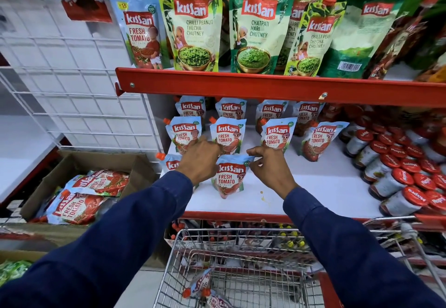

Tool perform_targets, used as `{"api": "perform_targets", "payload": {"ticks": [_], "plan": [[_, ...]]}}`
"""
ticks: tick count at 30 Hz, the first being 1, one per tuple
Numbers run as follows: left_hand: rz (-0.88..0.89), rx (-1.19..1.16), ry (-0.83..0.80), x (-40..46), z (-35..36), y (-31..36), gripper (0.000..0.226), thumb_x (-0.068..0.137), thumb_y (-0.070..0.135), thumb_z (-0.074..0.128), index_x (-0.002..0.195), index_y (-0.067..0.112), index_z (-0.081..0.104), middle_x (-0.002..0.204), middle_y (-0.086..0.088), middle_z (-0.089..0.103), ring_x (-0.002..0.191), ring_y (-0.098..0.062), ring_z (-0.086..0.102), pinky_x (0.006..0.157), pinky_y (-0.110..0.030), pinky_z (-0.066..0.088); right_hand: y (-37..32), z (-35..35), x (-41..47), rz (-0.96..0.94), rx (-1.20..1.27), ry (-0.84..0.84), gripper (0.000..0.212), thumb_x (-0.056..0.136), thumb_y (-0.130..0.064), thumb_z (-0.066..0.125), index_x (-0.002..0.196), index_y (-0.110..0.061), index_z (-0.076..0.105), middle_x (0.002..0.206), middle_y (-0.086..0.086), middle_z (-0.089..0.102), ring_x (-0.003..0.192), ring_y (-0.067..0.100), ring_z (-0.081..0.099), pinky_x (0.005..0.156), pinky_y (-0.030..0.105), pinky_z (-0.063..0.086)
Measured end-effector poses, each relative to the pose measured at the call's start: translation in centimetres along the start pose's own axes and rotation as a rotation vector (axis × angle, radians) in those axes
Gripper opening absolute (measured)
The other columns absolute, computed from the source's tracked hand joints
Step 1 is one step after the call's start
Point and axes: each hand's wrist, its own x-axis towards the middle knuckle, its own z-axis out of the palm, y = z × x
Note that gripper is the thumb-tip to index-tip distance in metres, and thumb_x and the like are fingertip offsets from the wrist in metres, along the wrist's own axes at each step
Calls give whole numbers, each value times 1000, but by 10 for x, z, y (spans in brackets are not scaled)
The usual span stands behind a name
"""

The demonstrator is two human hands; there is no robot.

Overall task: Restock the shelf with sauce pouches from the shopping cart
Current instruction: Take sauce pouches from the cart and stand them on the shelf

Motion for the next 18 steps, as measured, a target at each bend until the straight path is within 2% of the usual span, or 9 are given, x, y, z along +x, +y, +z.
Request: {"api": "perform_targets", "payload": {"ticks": [4, 8, 12, 15, 18], "plan": [[65, -25, 154, -21, -4, -2, 51, 89, 33, 71, 137, 22, 58, 133, -2, 64, 125, -26, 48, 104, -44, 42, 1, -2, -18, -12, -2, 104, 39, 82, -11, 71, 119, -18, 63, 120, 6, 68, 93, 22, 67, 77, 29, 55], [161, -165, 278, -78, 11, -1, 36, 87, 31, 68, 121, 20, 67, 114, 0, 69, 109, -28, 56, 91, -45, 50, 9, 1, -65, -81, 58, 259, 32, 82, -14, 64, 111, -28, 63, 110, -3, 66, 89, 15, 62, 74, 34, 55], [110, -281, 106, -142, 66, 0, 29, 89, 34, 65, 114, 21, 69, 110, 1, 71, 103, -24, 62, 90, -41, 53, 33, 27, -122, -13, 43, 225, 24, 86, -17, 59, 104, -31, 64, 100, -13, 64, 80, 7, 59, 72, 30, 55], [2, -333, -100, -178, 113, -5, 29, 90, 34, 63, 116, 22, 67, 113, 0, 70, 105, -22, 63, 87, -37, 56, 53, 62, -158, 79, 38, 76, 21, 88, -18, 60, 105, -28, 67, 95, -10, 68, 74, 0, 60, 72, 26, 56], [-110, -395, -237, -203, 148, -9, 31, 87, 23, 63, 117, 24, 68, 115, -2, 72, 105, -25, 68, 85, -38, 58, 68, 101, -186, 160, 16, -128, 17, 90, -21, 59, 104, -26, 67, 94, -10, 70, 70, 1, 62, 66, 17, 51]]}}
